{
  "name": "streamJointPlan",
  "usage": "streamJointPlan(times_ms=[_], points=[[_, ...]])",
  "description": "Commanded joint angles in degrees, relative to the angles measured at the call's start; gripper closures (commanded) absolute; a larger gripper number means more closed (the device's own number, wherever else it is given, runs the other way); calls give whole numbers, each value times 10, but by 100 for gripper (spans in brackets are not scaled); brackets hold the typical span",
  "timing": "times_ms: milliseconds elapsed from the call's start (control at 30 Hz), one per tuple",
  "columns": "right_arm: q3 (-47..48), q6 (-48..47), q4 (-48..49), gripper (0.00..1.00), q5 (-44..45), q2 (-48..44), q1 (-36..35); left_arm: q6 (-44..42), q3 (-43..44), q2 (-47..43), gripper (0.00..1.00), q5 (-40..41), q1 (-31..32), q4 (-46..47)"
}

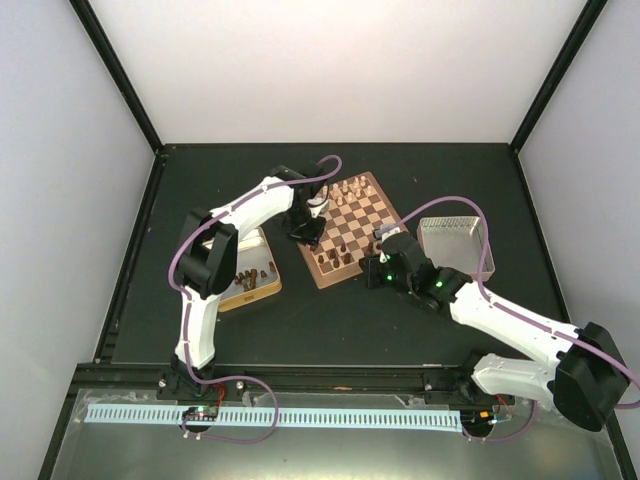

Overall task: Set up the chess pieces on the board
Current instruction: Place the chess piece on the chessboard, then pick up the chess piece from the chessboard, then place the chess piece on the chessboard.

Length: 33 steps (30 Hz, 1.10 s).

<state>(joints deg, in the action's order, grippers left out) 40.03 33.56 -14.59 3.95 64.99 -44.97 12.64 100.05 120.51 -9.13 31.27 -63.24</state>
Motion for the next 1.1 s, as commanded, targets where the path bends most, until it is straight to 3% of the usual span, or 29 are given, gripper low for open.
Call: streamJointPlan(times_ms=[0,500,1067], points=[[-6,4,6,99,10,-6,2,11,-8,-8,69,-1,4,19],[-10,3,3,99,20,-23,2,18,-13,-20,90,15,5,40],[-29,21,11,99,28,-43,1,78,-126,-184,91,48,86,45]])
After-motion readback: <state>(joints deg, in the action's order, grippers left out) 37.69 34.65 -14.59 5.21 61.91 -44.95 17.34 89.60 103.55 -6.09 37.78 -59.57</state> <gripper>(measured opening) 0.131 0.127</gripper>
